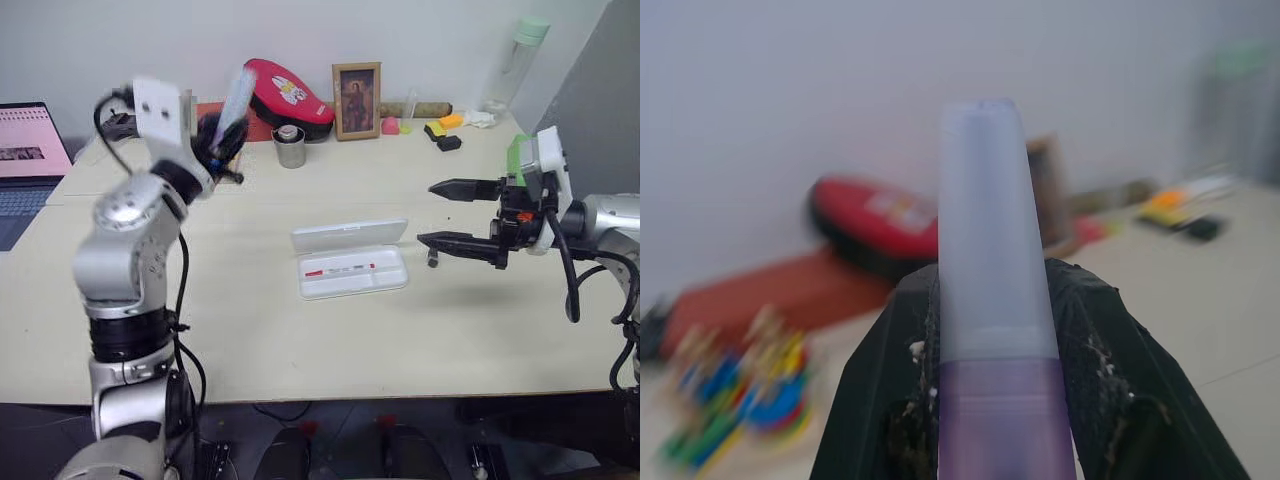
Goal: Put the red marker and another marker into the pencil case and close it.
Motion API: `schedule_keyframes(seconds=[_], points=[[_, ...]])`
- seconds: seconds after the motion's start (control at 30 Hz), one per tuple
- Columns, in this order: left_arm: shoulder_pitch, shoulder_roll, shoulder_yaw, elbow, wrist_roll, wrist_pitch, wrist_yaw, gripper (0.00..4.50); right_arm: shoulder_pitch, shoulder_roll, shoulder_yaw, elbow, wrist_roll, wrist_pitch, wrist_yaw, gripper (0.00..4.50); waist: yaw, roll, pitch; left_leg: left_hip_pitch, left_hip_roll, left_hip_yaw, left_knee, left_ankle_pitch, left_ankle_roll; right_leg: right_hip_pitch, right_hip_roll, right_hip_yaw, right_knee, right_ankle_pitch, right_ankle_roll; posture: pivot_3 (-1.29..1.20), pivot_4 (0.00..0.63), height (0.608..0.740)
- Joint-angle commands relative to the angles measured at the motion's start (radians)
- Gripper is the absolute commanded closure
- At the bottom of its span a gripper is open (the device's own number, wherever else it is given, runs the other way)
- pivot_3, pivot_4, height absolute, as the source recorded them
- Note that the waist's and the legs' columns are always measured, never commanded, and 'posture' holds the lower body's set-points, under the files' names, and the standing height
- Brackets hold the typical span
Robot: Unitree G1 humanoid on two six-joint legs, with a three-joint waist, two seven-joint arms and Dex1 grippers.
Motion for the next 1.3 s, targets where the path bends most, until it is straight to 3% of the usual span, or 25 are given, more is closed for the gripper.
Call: schedule_keyframes(seconds=[0.03,0.33,0.6,1.3], points=[[0.014,0.06,-0.114,-0.066,-0.083,-0.009,-0.219,3.29,-0.015,-0.019,-0.071,-0.024,0.041,-0.006,-0.012,0.0,0.0,0.001,0.0,0.0,0.0,0.0,0.0,0.0,0.0,0.0,0.0,0.0,0.0,0.0,0.0,0.0,0.15,0.74],[0.075,0.191,-0.361,-0.005,-0.001,-0.127,-0.519,3.29,0.069,-0.062,-0.162,-0.086,0.099,0.043,-0.053,0.0,-0.002,0.001,0.0,0.001,0.001,0.001,0.0,-0.002,0.004,0.0,0.0,0.0,0.002,0.0,0.0,0.0,0.15,0.74],[0.084,0.157,-0.504,0.209,0.19,-0.356,-0.574,3.29,0.174,-0.083,-0.179,-0.15,0.107,0.053,-0.088,0.0,0.0,0.001,0.001,0.001,0.001,0.001,0.0,-0.002,0.004,0.0,0.0,0.0,0.001,0.0,0.0,0.0,0.15,0.74],[0.061,0.047,-0.55,0.5,0.359,-0.492,-0.594,3.29,0.226,-0.087,-0.179,-0.214,0.134,0.055,-0.169,0.0,0.0,0.001,0.001,0.001,0.0,0.0,0.001,-0.002,0.004,0.0,0.0,0.0,0.002,0.0,0.0,0.0,0.15,0.74]])
